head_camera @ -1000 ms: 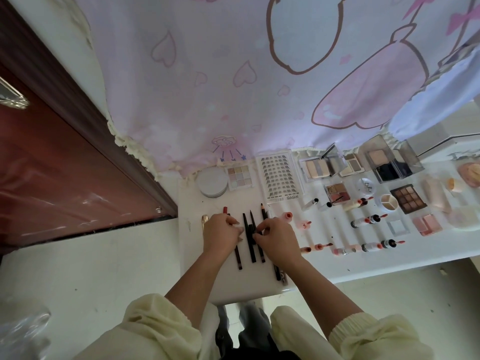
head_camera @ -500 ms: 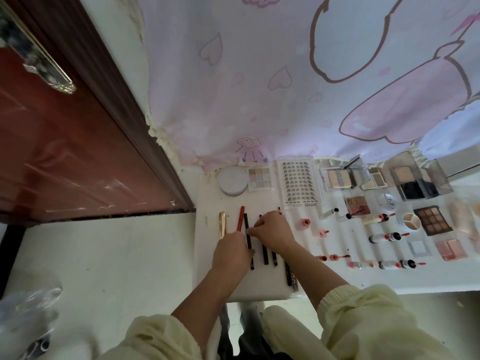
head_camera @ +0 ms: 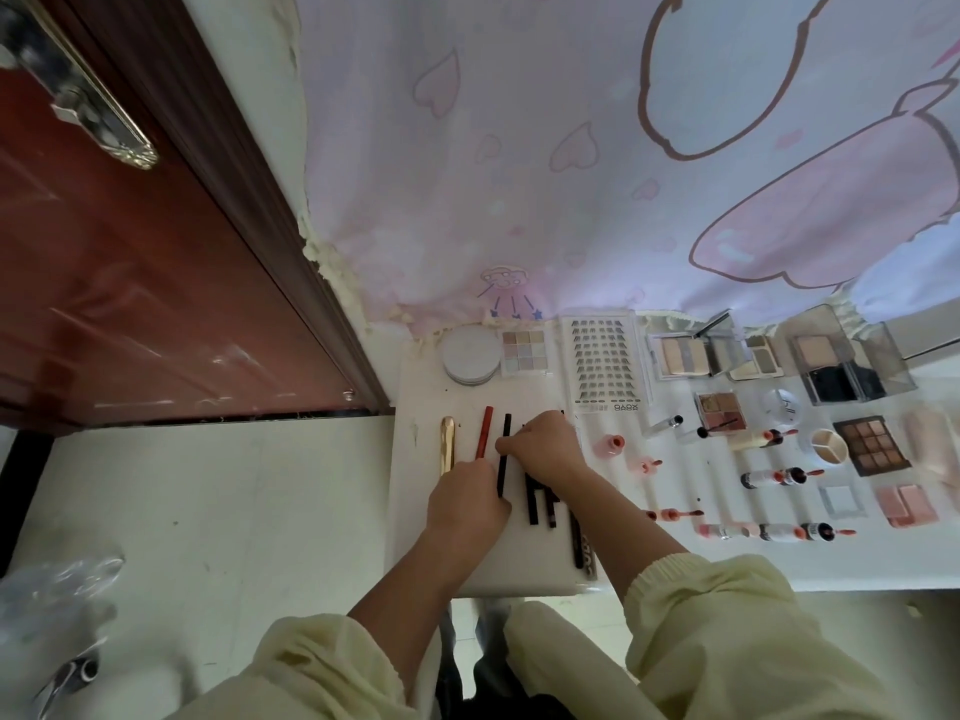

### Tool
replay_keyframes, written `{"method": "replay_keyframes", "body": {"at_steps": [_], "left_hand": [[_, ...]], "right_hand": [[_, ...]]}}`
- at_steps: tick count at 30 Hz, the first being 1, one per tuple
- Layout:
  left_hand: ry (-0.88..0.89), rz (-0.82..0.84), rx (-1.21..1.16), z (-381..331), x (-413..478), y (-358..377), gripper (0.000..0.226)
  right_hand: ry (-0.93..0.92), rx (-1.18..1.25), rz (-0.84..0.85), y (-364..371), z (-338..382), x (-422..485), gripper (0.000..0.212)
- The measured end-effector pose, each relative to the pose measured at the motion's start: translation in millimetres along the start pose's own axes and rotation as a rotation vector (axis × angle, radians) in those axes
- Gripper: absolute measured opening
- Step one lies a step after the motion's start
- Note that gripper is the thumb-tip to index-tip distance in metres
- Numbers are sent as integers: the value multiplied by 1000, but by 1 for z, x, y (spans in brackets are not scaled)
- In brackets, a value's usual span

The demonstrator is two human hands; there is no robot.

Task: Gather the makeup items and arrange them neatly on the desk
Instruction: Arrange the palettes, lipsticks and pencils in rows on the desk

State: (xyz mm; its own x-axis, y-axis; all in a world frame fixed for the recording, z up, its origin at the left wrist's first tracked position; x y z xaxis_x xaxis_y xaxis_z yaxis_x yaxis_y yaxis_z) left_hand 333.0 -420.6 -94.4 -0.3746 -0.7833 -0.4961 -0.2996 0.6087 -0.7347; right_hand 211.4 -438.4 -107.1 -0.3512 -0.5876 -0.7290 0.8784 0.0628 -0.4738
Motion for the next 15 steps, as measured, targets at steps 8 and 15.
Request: {"method": "replay_keyframes", "body": {"at_steps": [8,15], "left_hand": [[84,38,-163,-8,-4,-24,21],[90,68,-429,-10,-9,-42,16]], "right_hand": [[-8,259,101,-30,-4,-17,19],[-49,438,148,-47,-1,-32,12]]}}
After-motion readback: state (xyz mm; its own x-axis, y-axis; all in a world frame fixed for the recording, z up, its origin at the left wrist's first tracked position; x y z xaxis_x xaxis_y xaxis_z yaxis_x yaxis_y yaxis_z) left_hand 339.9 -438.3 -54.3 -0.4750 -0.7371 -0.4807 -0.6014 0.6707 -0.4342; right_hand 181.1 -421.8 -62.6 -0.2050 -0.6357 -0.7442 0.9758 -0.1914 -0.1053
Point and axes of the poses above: each hand's wrist, its own x-axis towards the middle knuckle, its own y-axis out of the palm, z = x × y, the point moved 6 cm from there along x, towards the middle knuckle, and after that the axes turned 8 degrees about y, right-handed, at the moved point
